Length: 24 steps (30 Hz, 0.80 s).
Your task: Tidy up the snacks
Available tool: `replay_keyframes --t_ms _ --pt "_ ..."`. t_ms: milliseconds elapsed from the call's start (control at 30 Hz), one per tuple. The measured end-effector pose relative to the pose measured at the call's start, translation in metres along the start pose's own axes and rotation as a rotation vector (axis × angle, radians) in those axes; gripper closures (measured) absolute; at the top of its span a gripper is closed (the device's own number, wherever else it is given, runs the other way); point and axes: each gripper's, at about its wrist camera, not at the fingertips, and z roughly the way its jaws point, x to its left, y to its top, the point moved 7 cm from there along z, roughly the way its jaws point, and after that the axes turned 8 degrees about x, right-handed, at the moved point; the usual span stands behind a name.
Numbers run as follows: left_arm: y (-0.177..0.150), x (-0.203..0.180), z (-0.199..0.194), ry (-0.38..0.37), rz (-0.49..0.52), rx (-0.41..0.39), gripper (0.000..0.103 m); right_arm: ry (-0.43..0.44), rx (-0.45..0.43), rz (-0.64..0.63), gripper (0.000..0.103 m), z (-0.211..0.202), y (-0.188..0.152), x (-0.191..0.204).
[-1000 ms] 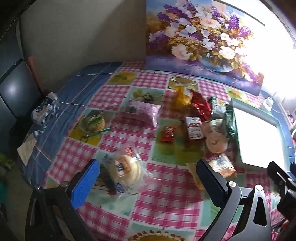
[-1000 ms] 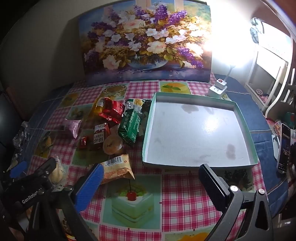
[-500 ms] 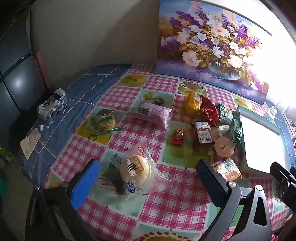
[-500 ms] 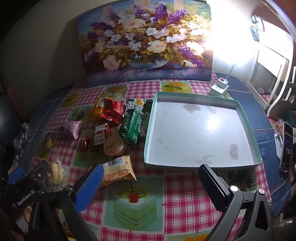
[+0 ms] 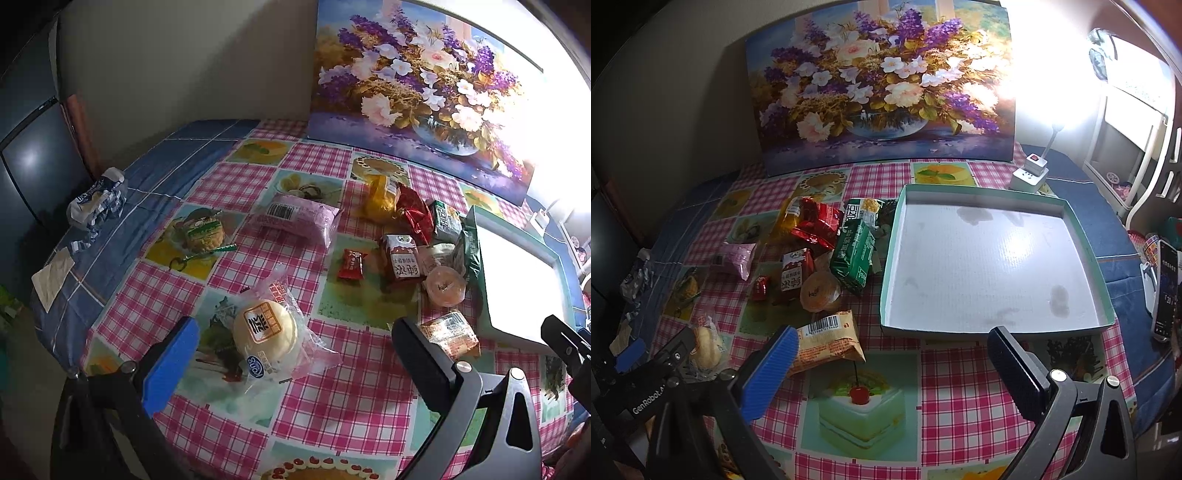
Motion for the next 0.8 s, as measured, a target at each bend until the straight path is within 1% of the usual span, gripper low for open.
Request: replay_keyframes --t_ms 300,800 --pt "-0.0016 0.0006 0.0022 -0.013 -0.011 0.008 0.0 0.002 0.003 0.002 0.0 0.0006 0.0 0.0003" --pt "-0.0035 -0.0024 0.0051 -0.007 0.009 0.021 0.0 0.004 0.005 0.003 0.0 0.0005 -0.0001 -0.0004"
